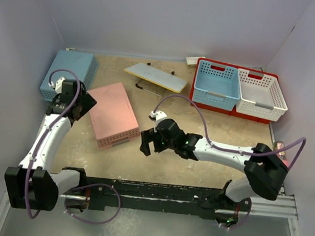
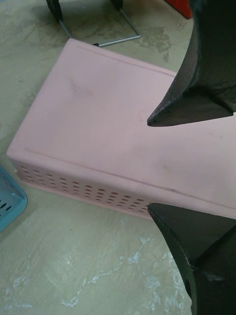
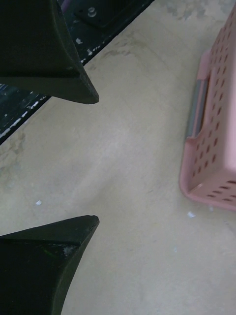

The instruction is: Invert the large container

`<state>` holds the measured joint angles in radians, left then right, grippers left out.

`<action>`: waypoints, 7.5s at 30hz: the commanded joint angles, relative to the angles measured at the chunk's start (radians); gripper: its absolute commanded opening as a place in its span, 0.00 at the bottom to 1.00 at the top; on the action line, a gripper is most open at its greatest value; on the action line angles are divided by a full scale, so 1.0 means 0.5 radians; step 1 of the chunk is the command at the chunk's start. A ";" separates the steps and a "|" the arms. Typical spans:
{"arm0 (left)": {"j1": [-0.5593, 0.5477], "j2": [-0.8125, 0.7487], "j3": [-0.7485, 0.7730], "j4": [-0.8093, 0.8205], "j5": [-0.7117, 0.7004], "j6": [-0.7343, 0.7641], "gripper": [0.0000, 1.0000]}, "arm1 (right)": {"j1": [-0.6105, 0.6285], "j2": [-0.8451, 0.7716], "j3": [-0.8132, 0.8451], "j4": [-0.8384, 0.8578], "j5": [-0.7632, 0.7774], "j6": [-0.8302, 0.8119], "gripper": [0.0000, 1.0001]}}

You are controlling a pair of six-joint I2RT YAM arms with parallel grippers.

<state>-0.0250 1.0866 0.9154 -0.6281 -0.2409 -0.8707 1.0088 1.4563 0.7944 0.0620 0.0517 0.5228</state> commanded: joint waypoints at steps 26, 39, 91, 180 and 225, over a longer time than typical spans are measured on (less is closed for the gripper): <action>0.197 0.606 0.484 0.315 0.667 0.536 0.65 | -0.234 0.597 0.617 0.333 -0.865 -0.109 0.98; 0.191 -0.261 0.257 -0.206 0.693 0.511 0.67 | -0.497 0.587 0.521 0.238 -0.883 -0.356 0.99; -0.278 0.649 0.084 0.569 -0.108 0.134 0.49 | -0.717 -0.686 -0.058 -0.542 -0.037 -0.132 0.99; -0.330 -0.063 0.365 -0.040 0.001 0.430 0.63 | -1.189 -0.563 1.228 -0.840 -0.838 -0.336 0.00; -0.327 -0.352 0.788 -0.241 -0.616 0.157 0.65 | -1.204 -0.175 -0.882 1.722 -1.983 2.301 0.10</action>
<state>-0.1864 0.9268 1.3228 -0.7528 -0.5667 -0.8162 0.4255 1.3827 0.4480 0.8951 -1.0908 1.5875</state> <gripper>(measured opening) 0.646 0.041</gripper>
